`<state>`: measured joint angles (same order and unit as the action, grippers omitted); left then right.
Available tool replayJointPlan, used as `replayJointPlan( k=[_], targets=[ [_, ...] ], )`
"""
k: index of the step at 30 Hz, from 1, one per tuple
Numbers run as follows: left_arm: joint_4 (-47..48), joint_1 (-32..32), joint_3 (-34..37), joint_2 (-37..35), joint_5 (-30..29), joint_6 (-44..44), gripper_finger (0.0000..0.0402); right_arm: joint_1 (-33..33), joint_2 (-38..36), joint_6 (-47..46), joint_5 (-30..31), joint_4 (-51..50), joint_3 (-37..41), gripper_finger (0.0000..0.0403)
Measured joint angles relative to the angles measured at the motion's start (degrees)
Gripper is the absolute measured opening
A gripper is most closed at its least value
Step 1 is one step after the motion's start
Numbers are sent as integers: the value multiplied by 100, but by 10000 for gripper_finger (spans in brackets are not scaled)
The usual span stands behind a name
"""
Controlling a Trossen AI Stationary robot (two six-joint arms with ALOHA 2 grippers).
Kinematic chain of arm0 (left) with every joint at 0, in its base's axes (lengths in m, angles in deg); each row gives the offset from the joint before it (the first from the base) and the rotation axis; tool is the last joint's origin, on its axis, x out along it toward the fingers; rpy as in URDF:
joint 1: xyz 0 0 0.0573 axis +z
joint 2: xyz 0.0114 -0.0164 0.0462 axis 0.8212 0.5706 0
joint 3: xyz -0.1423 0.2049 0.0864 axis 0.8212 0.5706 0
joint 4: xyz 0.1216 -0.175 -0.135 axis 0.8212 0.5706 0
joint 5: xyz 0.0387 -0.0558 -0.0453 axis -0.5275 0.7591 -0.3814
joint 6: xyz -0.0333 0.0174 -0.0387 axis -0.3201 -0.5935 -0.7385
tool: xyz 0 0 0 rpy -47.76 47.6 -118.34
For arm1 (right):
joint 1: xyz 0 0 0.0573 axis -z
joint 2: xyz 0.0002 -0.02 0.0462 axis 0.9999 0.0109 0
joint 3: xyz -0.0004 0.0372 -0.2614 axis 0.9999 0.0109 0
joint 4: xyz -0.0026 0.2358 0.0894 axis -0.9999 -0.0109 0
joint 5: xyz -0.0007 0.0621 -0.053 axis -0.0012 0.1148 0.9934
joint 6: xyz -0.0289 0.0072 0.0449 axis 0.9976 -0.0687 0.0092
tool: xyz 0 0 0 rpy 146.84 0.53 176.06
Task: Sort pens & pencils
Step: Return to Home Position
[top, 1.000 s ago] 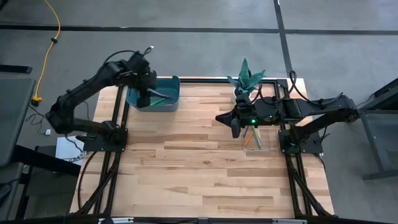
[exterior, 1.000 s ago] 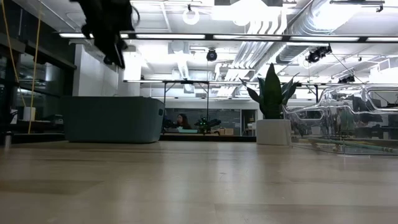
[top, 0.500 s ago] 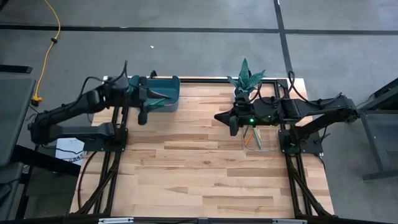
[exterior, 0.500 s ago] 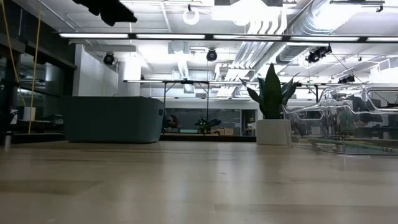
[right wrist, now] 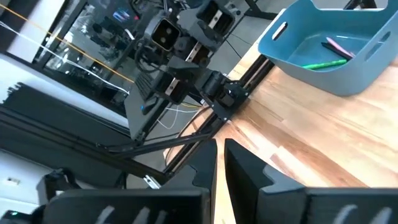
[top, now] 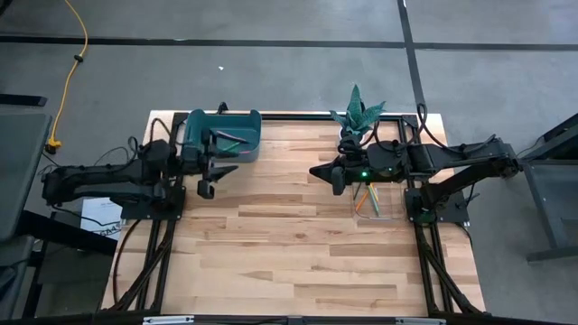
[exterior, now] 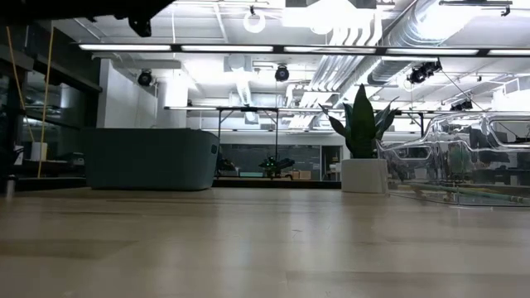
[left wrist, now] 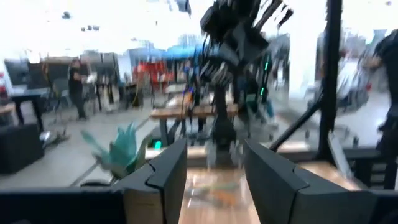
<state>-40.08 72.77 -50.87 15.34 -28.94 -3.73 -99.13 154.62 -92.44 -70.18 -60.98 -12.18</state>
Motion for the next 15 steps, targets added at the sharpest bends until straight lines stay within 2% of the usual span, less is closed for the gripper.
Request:
replayJointPlan(
  k=[4,8,15],
  targets=[
    [-990,-244,562,-212,-274,-159,145,-1,0,0,-2,49,0,22],
    [-1467,-545,958,-433,-749,-241,145,2,0,-41,0,51,0,22],
    [-1488,-1062,1144,-637,-1242,-138,145,22,0,-42,0,46,0,22]
  ],
)
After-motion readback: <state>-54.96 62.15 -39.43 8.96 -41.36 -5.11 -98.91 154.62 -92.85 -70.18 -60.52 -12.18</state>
